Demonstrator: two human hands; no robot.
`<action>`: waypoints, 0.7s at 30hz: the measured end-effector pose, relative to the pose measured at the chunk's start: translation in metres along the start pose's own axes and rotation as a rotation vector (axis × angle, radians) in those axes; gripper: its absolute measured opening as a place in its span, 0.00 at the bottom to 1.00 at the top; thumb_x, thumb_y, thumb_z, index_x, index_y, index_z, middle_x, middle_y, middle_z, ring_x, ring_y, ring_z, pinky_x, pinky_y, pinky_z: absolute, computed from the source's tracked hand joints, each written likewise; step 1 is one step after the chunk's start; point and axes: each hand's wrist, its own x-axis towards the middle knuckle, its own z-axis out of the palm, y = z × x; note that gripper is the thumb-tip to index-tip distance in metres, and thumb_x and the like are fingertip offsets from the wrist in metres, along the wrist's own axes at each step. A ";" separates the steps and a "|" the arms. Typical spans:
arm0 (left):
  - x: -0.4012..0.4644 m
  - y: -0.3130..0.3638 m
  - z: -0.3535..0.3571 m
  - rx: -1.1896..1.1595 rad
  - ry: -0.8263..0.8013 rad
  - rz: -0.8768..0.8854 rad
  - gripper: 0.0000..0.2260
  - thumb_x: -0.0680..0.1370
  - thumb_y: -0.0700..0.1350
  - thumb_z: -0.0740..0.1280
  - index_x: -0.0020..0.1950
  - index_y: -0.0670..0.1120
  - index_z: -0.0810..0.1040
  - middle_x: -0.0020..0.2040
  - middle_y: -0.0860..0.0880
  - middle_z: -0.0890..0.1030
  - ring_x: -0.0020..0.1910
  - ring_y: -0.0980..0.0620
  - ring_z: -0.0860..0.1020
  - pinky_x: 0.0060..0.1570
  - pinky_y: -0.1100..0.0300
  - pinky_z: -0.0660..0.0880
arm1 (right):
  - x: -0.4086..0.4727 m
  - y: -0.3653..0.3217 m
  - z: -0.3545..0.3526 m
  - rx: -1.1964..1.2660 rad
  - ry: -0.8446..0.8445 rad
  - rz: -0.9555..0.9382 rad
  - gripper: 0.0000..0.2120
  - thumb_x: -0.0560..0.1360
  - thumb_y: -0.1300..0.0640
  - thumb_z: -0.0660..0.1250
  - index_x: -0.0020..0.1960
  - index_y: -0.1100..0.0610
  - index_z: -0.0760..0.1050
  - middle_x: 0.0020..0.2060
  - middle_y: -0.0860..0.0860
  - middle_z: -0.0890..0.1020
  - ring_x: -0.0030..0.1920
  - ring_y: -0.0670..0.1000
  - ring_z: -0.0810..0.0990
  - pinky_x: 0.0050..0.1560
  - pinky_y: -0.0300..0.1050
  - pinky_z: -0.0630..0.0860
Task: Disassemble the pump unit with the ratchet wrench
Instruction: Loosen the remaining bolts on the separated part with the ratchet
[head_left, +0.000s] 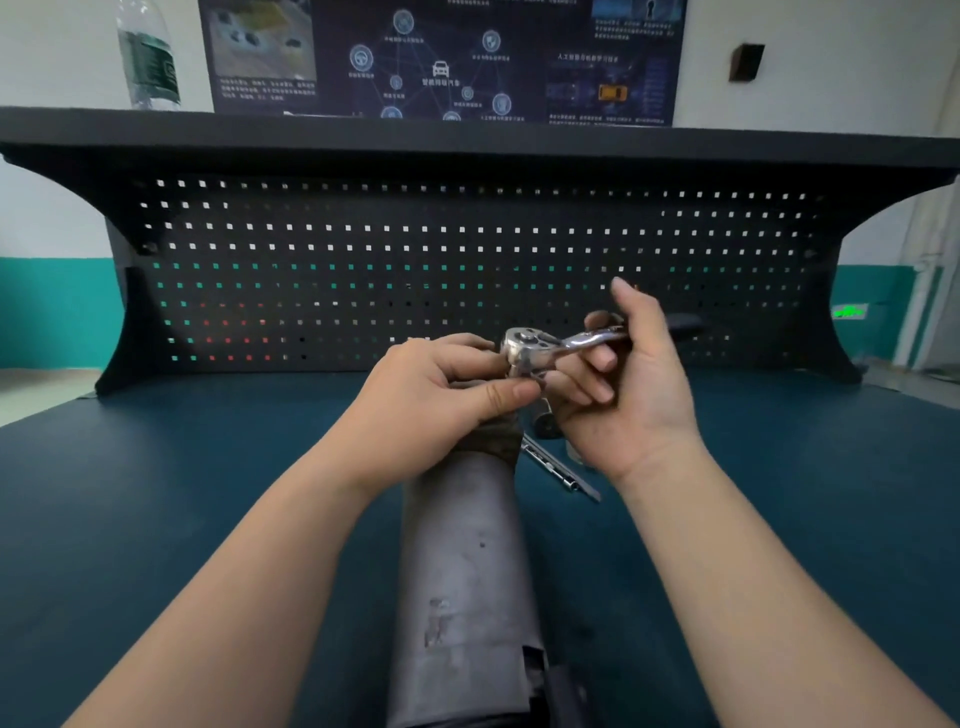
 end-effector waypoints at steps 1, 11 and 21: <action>0.000 0.000 0.000 -0.005 0.005 -0.004 0.10 0.70 0.51 0.71 0.49 0.51 0.86 0.55 0.49 0.83 0.59 0.53 0.78 0.65 0.46 0.70 | 0.000 0.000 -0.001 -0.021 0.009 -0.023 0.19 0.76 0.50 0.65 0.28 0.56 0.72 0.18 0.47 0.65 0.17 0.44 0.58 0.19 0.35 0.58; -0.003 0.000 -0.002 -0.027 -0.024 0.010 0.03 0.72 0.46 0.73 0.40 0.55 0.85 0.46 0.54 0.81 0.49 0.54 0.79 0.55 0.51 0.74 | -0.042 0.024 -0.002 -0.944 -0.309 -1.198 0.24 0.79 0.52 0.61 0.30 0.63 0.62 0.24 0.49 0.67 0.24 0.48 0.65 0.28 0.42 0.63; -0.002 0.000 -0.003 -0.055 -0.022 0.016 0.11 0.71 0.50 0.70 0.50 0.50 0.86 0.54 0.49 0.83 0.59 0.51 0.79 0.64 0.47 0.71 | -0.009 0.004 -0.001 -0.109 0.036 -0.197 0.21 0.75 0.51 0.64 0.24 0.54 0.72 0.17 0.49 0.64 0.18 0.47 0.61 0.22 0.37 0.61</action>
